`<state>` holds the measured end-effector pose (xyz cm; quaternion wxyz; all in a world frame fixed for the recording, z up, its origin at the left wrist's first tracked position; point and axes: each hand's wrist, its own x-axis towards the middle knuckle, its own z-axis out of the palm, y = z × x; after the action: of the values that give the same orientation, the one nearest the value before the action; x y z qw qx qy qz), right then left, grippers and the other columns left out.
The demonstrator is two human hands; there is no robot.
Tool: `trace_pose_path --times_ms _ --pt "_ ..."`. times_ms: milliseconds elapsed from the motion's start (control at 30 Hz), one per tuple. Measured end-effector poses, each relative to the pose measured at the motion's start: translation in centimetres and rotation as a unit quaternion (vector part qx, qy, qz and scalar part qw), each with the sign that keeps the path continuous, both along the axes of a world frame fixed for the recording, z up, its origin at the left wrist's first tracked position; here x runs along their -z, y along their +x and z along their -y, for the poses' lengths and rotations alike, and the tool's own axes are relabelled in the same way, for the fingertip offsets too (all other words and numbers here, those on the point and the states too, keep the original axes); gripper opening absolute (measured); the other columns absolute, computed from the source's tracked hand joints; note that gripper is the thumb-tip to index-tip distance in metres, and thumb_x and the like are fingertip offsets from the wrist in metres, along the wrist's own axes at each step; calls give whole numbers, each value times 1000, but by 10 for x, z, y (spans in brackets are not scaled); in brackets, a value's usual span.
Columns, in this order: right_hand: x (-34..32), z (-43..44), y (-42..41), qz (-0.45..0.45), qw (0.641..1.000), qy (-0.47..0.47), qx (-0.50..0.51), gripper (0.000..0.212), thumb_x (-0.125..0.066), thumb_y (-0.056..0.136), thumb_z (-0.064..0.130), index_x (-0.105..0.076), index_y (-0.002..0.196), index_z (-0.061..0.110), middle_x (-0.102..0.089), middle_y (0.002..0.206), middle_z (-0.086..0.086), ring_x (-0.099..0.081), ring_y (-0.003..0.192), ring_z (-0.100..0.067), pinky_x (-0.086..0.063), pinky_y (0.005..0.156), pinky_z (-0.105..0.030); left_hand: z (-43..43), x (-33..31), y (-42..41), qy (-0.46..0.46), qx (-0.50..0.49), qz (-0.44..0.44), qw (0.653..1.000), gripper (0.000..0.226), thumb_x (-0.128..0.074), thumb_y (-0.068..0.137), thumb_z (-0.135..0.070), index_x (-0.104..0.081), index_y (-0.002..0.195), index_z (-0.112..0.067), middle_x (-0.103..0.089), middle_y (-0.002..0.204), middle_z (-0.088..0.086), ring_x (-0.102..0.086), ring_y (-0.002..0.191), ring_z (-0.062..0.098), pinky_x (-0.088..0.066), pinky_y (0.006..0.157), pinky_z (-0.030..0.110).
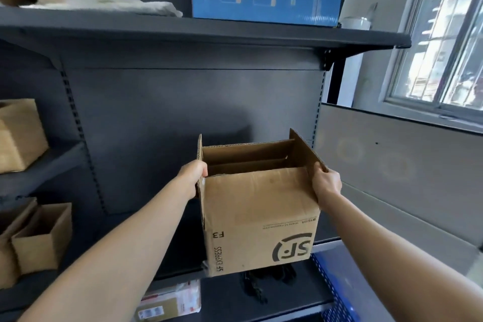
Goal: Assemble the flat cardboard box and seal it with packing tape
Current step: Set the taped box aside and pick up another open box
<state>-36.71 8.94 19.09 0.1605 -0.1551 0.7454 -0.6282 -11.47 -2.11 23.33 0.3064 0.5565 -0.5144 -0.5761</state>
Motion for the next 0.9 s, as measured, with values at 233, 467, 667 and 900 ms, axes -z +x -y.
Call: trace_pose_path --times_ms 233,467,667,900 --pt "11 38 -53 2 1000 8 -26 40 -47 97 38 -64 114 6 -62 94 -11 -57 86 -27 -41 74 -29 34 13 -52 -10 -38 -17 999 14 -45 81 0 -42 69 -7 -40 77 6 -37 65 18 -33 57 27" --pt "25 71 -87 11 998 15 -58 37 -44 99 36 -64 110 7 -61 87 -9 -52 67 -20 -37 52 -26 67 25 -84 -38 -77 -20 996 26 -46 83 3 -40 65 -15 -39 75 2 -36 64 14 -31 58 25" --pt "30 87 -101 2 997 1 -73 34 -41 101 32 -64 106 7 -57 75 -4 -48 60 -16 -36 54 -26 86 30 -100 -50 -91 -8 995 31 -46 86 2 -56 114 -10 -50 111 11 -44 94 24 -35 79 28" --pt "34 92 -107 -16 995 11 -96 35 -46 99 31 -61 116 6 -66 97 -12 -59 84 -27 -43 72 -31 91 30 -102 -65 -103 -31 992 44 -56 90 -10 -51 134 -8 -54 132 6 -52 112 27 -40 93 33"
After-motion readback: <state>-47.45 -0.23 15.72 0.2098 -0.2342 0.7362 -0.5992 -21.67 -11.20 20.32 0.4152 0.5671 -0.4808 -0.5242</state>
